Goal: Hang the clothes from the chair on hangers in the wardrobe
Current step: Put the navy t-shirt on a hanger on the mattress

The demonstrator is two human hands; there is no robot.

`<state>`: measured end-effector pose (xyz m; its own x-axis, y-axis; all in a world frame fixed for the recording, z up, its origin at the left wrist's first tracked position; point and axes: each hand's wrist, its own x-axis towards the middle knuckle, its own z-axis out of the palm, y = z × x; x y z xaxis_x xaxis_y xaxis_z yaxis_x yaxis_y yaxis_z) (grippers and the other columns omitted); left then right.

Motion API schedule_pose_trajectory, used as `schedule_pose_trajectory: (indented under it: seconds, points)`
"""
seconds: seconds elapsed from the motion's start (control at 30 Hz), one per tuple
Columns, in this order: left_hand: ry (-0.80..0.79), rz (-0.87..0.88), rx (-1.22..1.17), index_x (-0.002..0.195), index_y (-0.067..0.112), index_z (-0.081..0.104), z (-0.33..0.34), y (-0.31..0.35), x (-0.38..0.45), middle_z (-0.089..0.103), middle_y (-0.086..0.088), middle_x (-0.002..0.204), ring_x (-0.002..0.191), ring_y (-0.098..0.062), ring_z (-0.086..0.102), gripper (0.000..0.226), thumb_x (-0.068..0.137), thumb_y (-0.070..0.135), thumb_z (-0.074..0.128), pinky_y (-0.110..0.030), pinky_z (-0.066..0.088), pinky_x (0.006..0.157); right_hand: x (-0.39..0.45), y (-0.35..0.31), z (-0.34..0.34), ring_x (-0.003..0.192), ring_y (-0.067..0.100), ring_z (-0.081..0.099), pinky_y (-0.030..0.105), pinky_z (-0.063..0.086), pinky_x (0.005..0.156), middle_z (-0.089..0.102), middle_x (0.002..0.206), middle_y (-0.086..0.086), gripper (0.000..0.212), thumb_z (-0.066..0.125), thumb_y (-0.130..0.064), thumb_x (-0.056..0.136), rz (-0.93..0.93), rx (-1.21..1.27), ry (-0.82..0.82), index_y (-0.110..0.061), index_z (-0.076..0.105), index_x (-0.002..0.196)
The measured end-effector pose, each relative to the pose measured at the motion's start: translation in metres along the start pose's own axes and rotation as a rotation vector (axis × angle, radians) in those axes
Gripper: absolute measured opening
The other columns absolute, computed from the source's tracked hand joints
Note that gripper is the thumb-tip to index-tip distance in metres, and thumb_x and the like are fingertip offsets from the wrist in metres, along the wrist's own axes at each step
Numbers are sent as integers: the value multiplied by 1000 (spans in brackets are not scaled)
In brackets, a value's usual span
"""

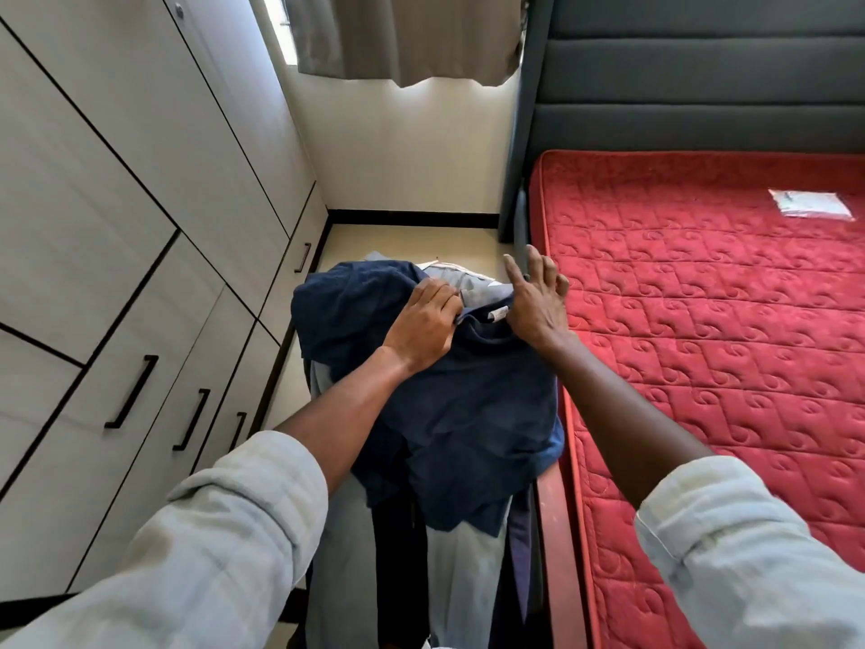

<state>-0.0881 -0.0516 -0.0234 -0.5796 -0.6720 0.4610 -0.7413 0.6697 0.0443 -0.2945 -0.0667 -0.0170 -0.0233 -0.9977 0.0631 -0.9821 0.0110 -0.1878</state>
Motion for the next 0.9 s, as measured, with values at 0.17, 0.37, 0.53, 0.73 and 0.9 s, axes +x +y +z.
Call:
schedule_pose_trajectory:
  seconds: [0.17, 0.37, 0.53, 0.73, 0.9]
  points:
    - [11, -56, -147, 91, 4, 53, -29, 13, -15, 61, -10, 69, 60, -29, 60, 9, 93, 13, 53, -35, 49, 68, -21, -4, -6, 145, 29, 12, 39, 5, 111, 23, 158, 7, 44, 62, -16, 75, -288, -102, 7, -24, 64, 119]
    - [-129, -185, -148, 106, 8, 51, -66, 20, -44, 70, -8, 83, 69, -30, 68, 27, 93, 28, 62, -37, 50, 58, -57, -9, -27, 112, 25, 57, 31, 19, 111, 71, 96, 11, 21, 64, -20, 69, -262, 9, 220, -11, 61, 87]
    - [-212, -265, -148, 92, 20, 55, -99, 35, -87, 66, 1, 82, 78, -23, 66, 43, 90, 63, 54, -37, 50, 67, -117, -27, -49, 91, 31, 66, 36, 32, 104, 70, 81, 18, 18, 62, -19, 75, -314, 51, 333, -7, 59, 88]
    - [22, -487, -179, 86, 13, 56, -150, 73, -171, 67, -7, 84, 79, -32, 64, 27, 94, 38, 60, -39, 50, 66, -235, -78, -68, 78, 42, 66, 44, 45, 74, 70, 80, 21, 13, 61, -19, 85, -341, 71, 282, -6, 58, 88]
    - [235, -634, -333, 91, 10, 50, -204, 116, -260, 58, -8, 89, 78, -27, 56, 15, 82, 5, 61, -40, 49, 66, -335, -115, -76, 82, 33, 65, 32, 43, 64, 70, 85, 10, 33, 70, -50, 83, -164, 269, 7, -18, 65, 82]
